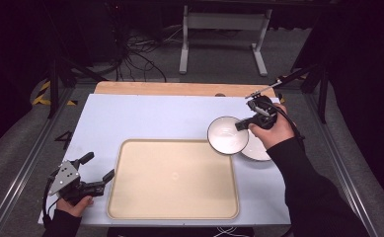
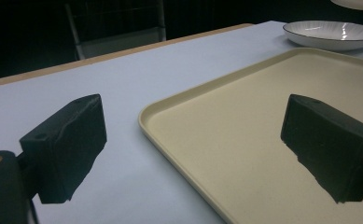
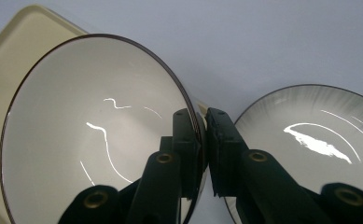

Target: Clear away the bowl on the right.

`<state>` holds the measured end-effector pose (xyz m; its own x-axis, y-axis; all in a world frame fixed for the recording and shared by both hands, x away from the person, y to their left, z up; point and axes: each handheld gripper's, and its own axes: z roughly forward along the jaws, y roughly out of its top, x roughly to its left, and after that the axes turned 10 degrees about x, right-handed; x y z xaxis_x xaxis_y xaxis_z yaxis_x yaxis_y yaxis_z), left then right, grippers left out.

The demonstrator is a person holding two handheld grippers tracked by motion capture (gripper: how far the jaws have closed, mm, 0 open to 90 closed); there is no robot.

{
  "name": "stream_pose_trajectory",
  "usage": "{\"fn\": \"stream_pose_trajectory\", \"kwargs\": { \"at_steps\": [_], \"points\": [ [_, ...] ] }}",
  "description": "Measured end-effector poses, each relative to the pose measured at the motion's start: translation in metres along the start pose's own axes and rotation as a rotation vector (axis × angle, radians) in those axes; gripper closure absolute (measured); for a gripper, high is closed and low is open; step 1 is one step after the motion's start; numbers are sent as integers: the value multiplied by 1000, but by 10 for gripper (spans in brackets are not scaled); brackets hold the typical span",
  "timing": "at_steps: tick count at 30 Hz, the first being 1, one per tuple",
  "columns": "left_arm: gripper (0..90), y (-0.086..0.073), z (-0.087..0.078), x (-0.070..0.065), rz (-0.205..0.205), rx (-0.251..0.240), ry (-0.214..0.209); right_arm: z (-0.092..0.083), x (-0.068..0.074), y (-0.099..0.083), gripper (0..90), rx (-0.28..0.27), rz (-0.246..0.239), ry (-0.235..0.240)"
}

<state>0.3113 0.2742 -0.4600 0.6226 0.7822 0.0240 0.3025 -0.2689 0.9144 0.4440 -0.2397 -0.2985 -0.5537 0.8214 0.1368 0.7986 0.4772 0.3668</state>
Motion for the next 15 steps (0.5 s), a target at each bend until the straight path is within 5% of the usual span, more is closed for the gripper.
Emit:
{"fn": "stream_pose_trajectory", "kwargs": {
  "at_steps": [15],
  "points": [
    [76, 0, 0, 0, 0, -4, 0, 10, 40, 9, 825, -2, -38, 65]
  ]
}}
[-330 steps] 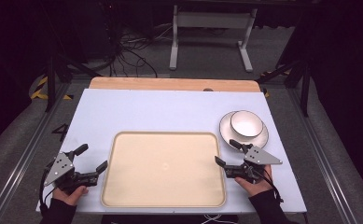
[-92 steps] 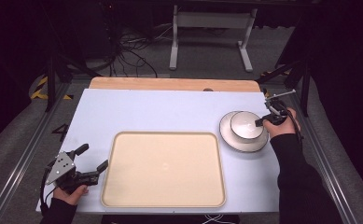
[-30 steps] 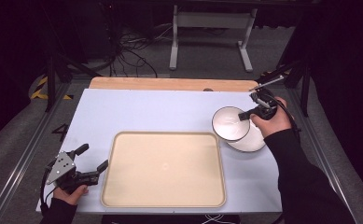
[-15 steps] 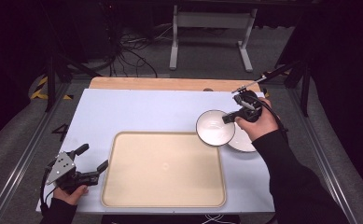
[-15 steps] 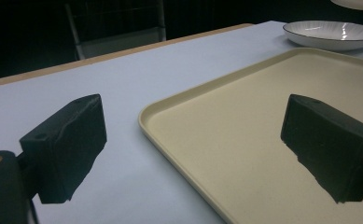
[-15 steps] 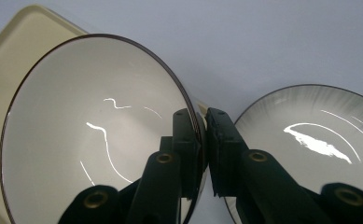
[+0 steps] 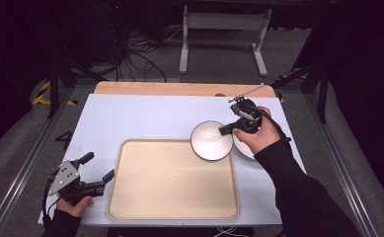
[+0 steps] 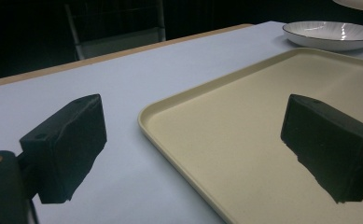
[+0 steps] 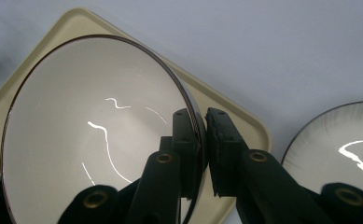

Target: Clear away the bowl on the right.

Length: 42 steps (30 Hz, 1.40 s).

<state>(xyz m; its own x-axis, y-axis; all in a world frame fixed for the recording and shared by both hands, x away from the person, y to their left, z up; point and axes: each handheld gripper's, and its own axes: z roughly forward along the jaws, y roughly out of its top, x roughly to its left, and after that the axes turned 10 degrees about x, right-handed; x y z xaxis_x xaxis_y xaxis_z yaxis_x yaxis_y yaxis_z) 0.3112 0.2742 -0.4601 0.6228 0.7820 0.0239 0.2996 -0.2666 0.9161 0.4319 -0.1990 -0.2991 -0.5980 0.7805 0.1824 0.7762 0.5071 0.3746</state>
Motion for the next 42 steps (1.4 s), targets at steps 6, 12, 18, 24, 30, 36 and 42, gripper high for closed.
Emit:
{"fn": "stream_pose_trajectory", "kwargs": {
  "at_steps": [6, 12, 18, 24, 30, 36, 42],
  "points": [
    [76, 0, 0, 0, 0, -1, -1, 4, 13, 4, 824, 0, -21, 22],
    [76, 0, 0, 0, 0, 0, 0, 9, 22, 7, 822, -1, -39, 38],
    [76, 0, 0, 0, 0, 0, 0, 15, 32, 11, 821, 3, -57, 64],
    [76, 0, 0, 0, 0, -1, -1, 22, 41, 14, 820, 7, -81, 81],
    [76, 0, 0, 0, 2, -1, -1, 33, 48, 16, 819, -3, -102, 104],
    [76, 0, 0, 0, 0, -1, -2, 48, 53, 17, 819, 24, -116, 100],
    [76, 0, 0, 0, 1, -1, -2, 63, 55, 15, 818, 40, -119, 109]
  ]
}}
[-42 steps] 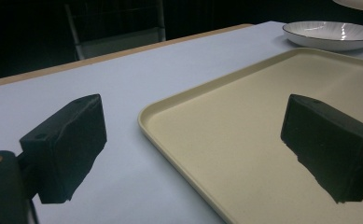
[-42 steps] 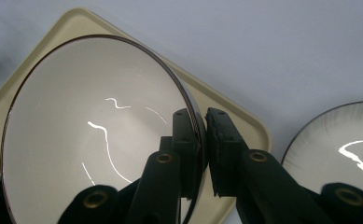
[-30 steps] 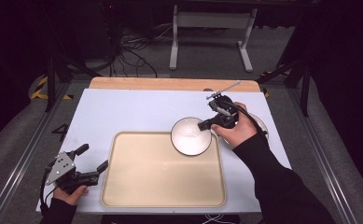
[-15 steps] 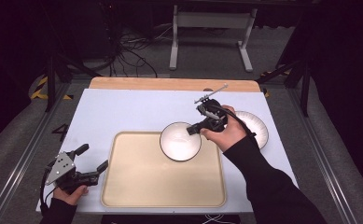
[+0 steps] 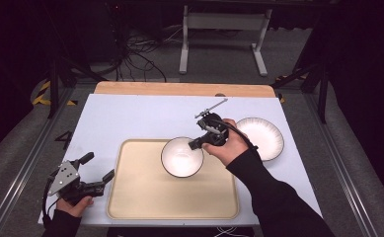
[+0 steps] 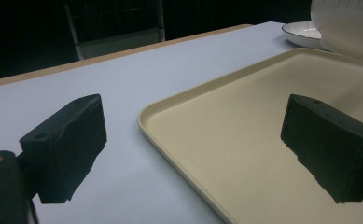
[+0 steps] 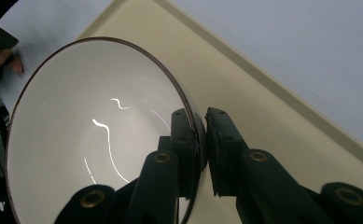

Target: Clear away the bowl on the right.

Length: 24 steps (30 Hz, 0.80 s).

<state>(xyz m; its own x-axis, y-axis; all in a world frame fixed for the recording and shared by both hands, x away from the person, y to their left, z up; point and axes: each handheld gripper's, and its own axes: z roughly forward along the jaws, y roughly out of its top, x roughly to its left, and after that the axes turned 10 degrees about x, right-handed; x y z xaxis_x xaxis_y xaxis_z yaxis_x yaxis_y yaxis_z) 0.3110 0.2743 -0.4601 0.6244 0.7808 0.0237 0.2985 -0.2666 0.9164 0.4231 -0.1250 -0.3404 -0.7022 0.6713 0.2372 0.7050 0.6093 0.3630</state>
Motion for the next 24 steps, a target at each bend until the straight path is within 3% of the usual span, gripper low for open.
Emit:
{"fn": "stream_pose_trajectory", "kwargs": {
  "at_steps": [24],
  "points": [
    [76, 0, 0, 0, 2, 0, 1, 48, 0, -4, 816, 89, 6, 39]
  ]
}}
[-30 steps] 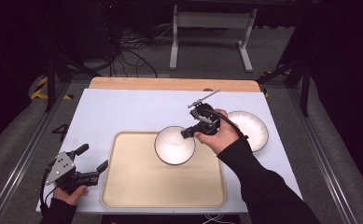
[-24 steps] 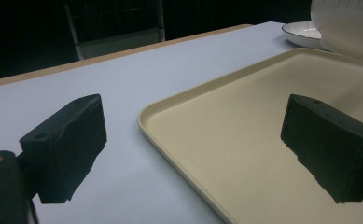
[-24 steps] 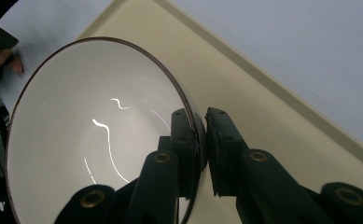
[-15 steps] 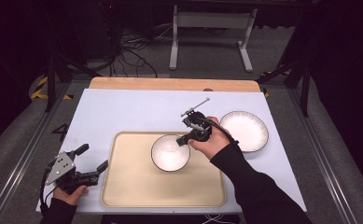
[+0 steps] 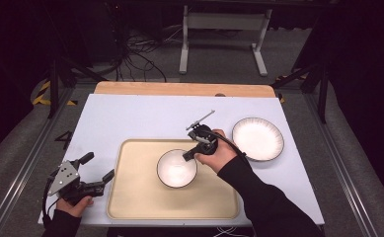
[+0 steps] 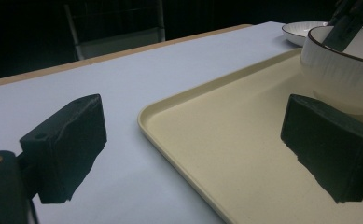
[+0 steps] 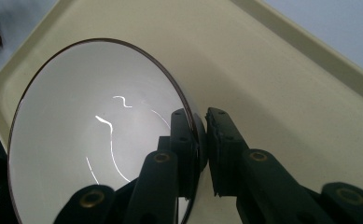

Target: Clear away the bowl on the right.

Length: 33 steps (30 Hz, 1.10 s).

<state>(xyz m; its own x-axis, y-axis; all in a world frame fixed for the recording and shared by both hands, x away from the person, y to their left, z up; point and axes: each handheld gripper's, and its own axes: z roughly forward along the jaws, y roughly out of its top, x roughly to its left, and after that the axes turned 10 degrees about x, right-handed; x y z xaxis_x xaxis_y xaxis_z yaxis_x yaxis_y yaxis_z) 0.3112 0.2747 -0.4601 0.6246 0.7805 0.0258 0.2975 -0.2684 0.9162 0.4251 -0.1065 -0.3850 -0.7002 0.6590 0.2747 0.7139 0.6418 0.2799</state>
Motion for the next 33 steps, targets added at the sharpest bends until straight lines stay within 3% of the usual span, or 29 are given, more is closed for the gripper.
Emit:
{"fn": "stream_pose_trajectory", "kwargs": {
  "at_steps": [20, 27, 33],
  "points": [
    [76, 0, 0, 0, 0, 0, 0, 18, 1, 0, 811, 22, -1, 34],
    [76, 0, 0, 0, -3, 0, 0, 19, 1, 0, 818, 26, -24, 1],
    [76, 0, 0, 0, -3, 0, 0, 20, 1, 0, 806, 28, -20, 7]
  ]
}}
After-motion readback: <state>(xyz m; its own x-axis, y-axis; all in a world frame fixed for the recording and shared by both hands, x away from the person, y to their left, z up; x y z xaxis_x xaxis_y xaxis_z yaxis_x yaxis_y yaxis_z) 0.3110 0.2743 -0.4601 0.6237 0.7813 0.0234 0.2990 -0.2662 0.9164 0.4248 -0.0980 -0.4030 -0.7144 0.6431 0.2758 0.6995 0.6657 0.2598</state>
